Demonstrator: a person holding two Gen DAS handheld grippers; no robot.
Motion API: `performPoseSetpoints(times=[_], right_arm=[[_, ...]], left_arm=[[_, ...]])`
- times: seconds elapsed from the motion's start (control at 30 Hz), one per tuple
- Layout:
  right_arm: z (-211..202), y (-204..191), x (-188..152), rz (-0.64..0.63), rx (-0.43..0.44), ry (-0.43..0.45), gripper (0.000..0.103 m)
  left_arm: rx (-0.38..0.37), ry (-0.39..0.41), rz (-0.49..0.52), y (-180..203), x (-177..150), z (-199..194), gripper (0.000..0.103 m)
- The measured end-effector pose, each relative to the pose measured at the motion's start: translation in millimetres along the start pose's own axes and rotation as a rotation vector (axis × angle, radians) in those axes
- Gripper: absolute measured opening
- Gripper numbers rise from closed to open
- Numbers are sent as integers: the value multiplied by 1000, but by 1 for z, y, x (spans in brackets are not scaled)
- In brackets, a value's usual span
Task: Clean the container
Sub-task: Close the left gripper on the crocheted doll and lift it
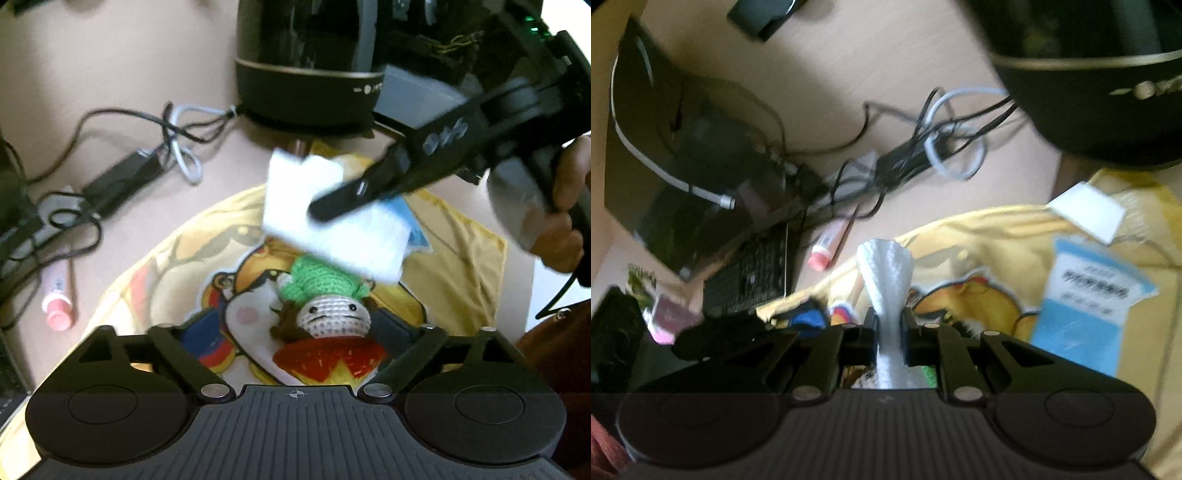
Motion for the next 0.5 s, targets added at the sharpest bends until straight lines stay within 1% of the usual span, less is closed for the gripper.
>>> performPoseSetpoints(times=[0.1,0.17,0.23,0.33,0.43,0.5], right_arm=[[-20,8,2,27,-23,52,14],[-27,9,-2,44,-5,50,14],[-23,1,-11,34,54,6,14],[1,-20,-25,-35,110,-94,14],[23,-36,-38,-109,121,-210,14],[28,-40,-43,-145,108,-257,14]], left_arm=[[-38,-41,14,4,-2,6,97],[-47,-54,16,10,-8,8,97],[-33,-48,11,19,-18,5,98],[-23,-47,-19,28,-32,1,98],[-14,-57,-31,34,-40,5,98],[2,-68,-37,36,-43,10,98]])
Point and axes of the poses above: each gripper's, at about its wrist camera, not at the fingertips, and z roughly the way its jaws point, y to its right, x to its top, the point moved 1 cm from there along z, roughly the way its jaws point, and after that the axes turned 6 degrees about x, right-handed, at the moved point
